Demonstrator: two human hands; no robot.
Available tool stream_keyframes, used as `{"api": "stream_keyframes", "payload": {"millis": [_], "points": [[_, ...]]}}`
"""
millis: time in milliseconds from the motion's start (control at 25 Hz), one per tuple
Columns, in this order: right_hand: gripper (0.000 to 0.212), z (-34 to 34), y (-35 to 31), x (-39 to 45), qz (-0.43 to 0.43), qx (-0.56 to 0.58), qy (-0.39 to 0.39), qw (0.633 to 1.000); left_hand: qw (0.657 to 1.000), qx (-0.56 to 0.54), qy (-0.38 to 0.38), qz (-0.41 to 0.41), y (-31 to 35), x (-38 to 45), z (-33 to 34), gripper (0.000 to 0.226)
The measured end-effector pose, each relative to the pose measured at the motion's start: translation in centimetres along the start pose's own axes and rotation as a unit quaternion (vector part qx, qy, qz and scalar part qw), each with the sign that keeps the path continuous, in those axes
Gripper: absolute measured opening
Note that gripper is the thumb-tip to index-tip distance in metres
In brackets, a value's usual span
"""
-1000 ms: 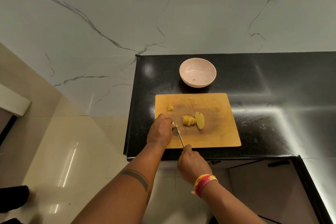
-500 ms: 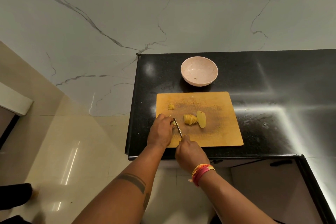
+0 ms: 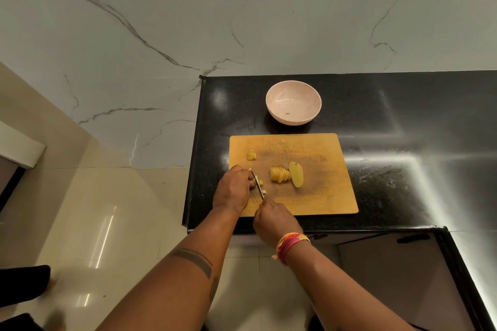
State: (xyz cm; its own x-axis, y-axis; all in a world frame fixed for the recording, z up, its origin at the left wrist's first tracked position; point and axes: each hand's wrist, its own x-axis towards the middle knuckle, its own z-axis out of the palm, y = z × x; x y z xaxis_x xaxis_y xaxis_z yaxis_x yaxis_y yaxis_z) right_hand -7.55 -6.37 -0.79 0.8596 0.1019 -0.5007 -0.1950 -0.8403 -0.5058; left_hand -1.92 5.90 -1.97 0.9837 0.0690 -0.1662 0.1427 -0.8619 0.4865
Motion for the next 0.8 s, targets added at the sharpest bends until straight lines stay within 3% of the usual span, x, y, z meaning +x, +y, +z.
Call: {"api": "stream_keyframes", "payload": {"millis": [320,520,800], "points": [[0.011,1.3,2.0,-3.3,0.012,-0.027,-0.004,1.0,1.0,-0.01,0.012,0.002,0.0,-0.8,0.1,0.024],[0.014,0.7,1.6,-3.3,-0.011,0.021,0.035,0.999,0.999,-0.047,0.01,0.008,-0.7,-1.6,-0.1,0.035],[0.014,0.9,0.5,-1.5,-0.018,0.012,0.03,0.999,0.999,-0.04,0.017,0.006,-0.7,-1.3,-0.1,0.029]]}}
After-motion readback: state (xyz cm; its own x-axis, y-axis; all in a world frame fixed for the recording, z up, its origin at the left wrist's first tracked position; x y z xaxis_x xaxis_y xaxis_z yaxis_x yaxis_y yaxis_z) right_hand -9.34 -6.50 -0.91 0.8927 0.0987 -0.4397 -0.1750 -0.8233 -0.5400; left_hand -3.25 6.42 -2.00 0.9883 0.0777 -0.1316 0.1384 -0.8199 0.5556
